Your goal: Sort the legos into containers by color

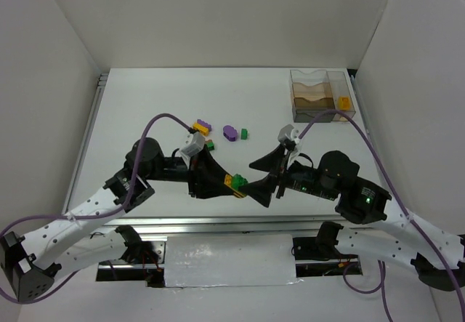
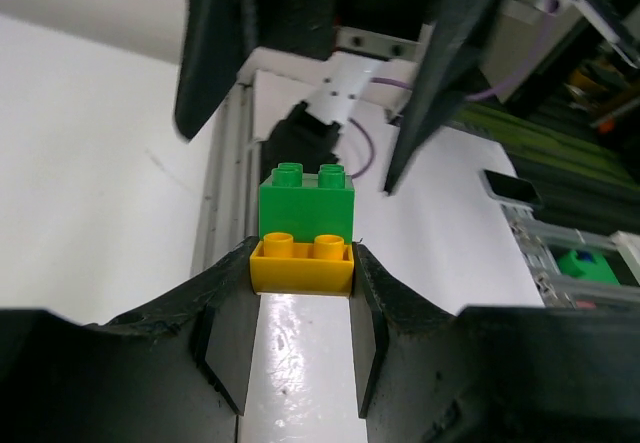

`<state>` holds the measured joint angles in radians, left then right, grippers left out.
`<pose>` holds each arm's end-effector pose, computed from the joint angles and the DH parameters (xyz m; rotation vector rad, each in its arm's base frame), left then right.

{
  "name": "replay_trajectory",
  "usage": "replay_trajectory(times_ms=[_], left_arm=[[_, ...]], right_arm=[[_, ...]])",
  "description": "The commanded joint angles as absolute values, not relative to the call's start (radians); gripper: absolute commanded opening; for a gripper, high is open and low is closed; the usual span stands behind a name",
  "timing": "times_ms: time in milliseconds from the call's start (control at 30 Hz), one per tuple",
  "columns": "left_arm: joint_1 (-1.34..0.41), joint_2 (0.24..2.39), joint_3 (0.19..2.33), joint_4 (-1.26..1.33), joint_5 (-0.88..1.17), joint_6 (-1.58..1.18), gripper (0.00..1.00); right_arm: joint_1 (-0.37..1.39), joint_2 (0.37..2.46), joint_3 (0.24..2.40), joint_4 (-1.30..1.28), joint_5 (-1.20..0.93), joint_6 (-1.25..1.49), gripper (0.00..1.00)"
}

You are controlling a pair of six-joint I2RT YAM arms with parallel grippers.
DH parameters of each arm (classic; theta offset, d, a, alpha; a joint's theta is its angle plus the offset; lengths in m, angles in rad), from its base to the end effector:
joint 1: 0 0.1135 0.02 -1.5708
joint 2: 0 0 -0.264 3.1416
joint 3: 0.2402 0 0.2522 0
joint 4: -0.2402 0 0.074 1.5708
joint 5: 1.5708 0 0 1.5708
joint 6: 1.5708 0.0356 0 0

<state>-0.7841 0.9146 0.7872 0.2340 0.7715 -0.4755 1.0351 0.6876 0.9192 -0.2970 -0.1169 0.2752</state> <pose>0.1301 -0.1648 0.3616 0.9365 1.4334 -1.5347 0.0729 0.1309 0.3885 -0.7383 1.5901 1.0802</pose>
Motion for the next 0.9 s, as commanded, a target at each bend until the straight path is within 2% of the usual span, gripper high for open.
replay_trajectory(times_ms=[0,67,167,233,333,367,400,433,500,600,733,867], left_arm=[[-0.785,0.876,0.802,0.321,0.925,-0.483,0.00],[-0.785,0.868,0.813,0.296,0.936,-0.482,0.00],[-0.787,0.865,0.822,0.272,0.931,-0.477,0.00],[-0.788,0.870,0.821,0.268,0.934,-0.477,0.00],[-0.788,0.887,0.827,0.258,0.930,-0.474,0.00],[-0.788,0.893,0.833,0.247,0.919,-0.472,0.00],[-0.788,0.894,0.834,0.239,0.916,-0.468,0.00],[-0.787,0.899,0.838,0.233,0.914,-0.465,0.00],[-0.790,0.900,0.841,0.221,0.916,-0.456,0.00],[-0.790,0.907,0.842,0.206,0.914,-0.445,0.00],[-0.790,0.917,0.844,0.199,0.905,-0.440,0.00],[-0.793,0.916,0.842,0.198,0.907,-0.433,0.00]], right_arm=[[1.032,0.761,0.980,-0.365,-0.302,0.193,0.84],[1.032,0.782,0.996,-0.383,-0.386,0.195,0.78],[1.032,0.798,0.988,-0.353,-0.439,0.213,0.77],[1.032,0.805,0.988,-0.341,-0.460,0.212,0.69],[1.032,0.813,0.994,-0.342,-0.468,0.206,0.45],[1.032,0.813,0.996,-0.345,-0.454,0.203,0.32],[1.031,0.810,0.993,-0.351,-0.445,0.199,0.31],[1.032,0.808,0.991,-0.356,-0.434,0.196,0.31],[1.032,0.799,0.986,-0.364,-0.399,0.195,0.66],[1.032,0.778,0.988,-0.391,-0.358,0.190,0.86],[1.029,0.750,1.000,-0.410,-0.344,0.186,0.83],[1.025,0.768,1.012,-0.428,-0.351,0.183,0.65]])
